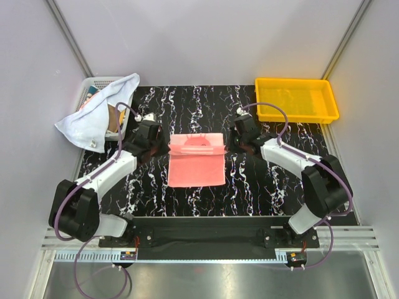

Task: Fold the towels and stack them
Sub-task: Fold the towel

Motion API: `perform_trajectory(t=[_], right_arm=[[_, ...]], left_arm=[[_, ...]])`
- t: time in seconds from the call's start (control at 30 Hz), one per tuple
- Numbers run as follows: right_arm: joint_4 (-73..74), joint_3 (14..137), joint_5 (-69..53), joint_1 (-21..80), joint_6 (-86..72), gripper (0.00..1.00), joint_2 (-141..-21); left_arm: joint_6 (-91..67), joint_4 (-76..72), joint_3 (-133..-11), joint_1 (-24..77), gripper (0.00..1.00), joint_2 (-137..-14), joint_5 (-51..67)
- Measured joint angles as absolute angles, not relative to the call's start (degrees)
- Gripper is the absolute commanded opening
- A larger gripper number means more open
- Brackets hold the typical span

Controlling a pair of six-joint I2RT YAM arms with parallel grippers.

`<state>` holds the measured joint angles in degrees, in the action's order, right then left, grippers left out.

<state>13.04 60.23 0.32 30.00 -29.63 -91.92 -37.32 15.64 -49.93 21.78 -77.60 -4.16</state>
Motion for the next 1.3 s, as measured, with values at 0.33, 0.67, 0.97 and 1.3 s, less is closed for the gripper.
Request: perform_trajectory(t=[0.33,0.67,0.97,1.3], right_arm=[[12.7,55.6,-0.6,31.4,-30.4,0.0,-89.9],[12.8,54.6,-0.6,32.1,-30.8,0.0,-88.1],[13.0,53.9,-0.6,33.3,-31.2,0.0,-86.0],[12.9,51.3,-0.6,34.6,-32.3,0.0,-85.3]], left_arm=[[-37.3,16.4,-44.8,22.4,0.0,-74.7,-2.7],[-37.4,16.9,-42.5,23.3,0.0,-72.2,-2.3],[-37.4,17.1,-41.5,23.3,0.0,-67.9,-2.3],[-37.6,17.5,-37.5,23.4,0.0,-66.7,-1.7]])
